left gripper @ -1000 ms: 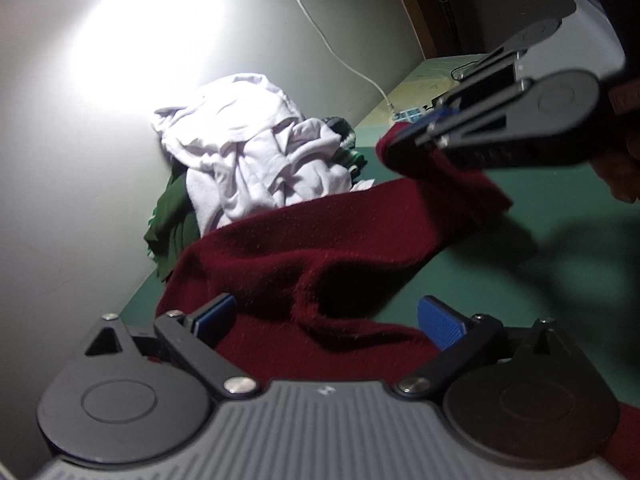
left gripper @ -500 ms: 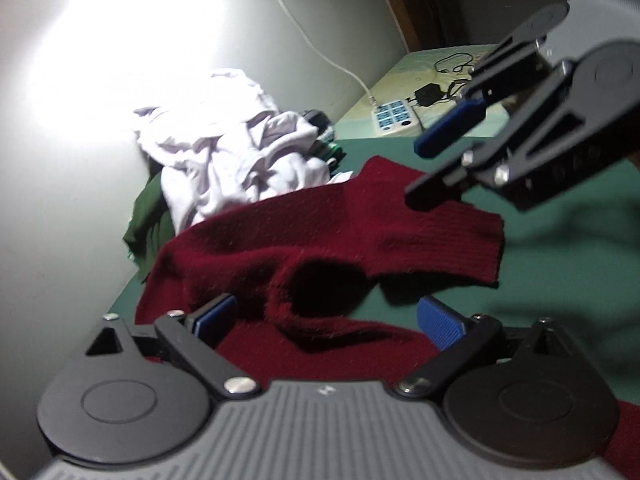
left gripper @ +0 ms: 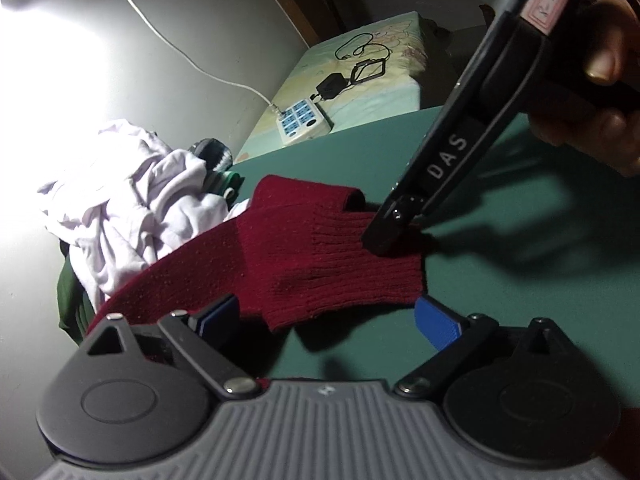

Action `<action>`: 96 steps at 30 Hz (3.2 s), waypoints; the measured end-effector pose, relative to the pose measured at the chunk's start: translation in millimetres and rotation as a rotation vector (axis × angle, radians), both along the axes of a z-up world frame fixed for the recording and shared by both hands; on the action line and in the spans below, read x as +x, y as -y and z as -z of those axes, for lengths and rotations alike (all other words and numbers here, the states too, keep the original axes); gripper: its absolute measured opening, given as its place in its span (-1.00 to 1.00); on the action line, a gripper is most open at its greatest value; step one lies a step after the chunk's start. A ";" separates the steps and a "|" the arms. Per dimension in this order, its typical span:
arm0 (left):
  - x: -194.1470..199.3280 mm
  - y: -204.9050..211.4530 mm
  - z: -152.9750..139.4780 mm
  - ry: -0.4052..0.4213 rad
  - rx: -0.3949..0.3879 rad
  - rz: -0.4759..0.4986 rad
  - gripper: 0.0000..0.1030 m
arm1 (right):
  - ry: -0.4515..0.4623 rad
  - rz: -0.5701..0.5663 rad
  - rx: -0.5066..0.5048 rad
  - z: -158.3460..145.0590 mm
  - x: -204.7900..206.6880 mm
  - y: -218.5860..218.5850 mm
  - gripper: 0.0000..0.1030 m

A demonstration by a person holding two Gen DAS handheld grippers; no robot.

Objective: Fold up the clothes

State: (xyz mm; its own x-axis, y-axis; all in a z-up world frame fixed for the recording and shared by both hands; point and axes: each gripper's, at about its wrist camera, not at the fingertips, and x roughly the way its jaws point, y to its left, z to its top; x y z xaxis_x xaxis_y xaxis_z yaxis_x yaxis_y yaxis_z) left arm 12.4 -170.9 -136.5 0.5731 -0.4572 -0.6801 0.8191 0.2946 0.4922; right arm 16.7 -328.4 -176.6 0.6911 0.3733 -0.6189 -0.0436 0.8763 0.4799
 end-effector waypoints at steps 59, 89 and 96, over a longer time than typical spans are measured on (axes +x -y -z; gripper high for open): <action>60.7 -244.9 -163.6 -0.025 -0.808 -0.940 -0.92 | -0.011 -0.038 -0.102 -27.3 50.6 -133.5 -0.31; 2.0 -382.5 -79.6 -0.055 -0.755 -1.274 -0.93 | 0.101 -0.103 -0.493 -39.6 138.9 -201.6 -0.22; 3.6 -382.6 -80.4 0.019 -0.695 -1.304 -0.92 | 0.116 -0.089 -0.413 -43.7 140.3 -183.3 -0.78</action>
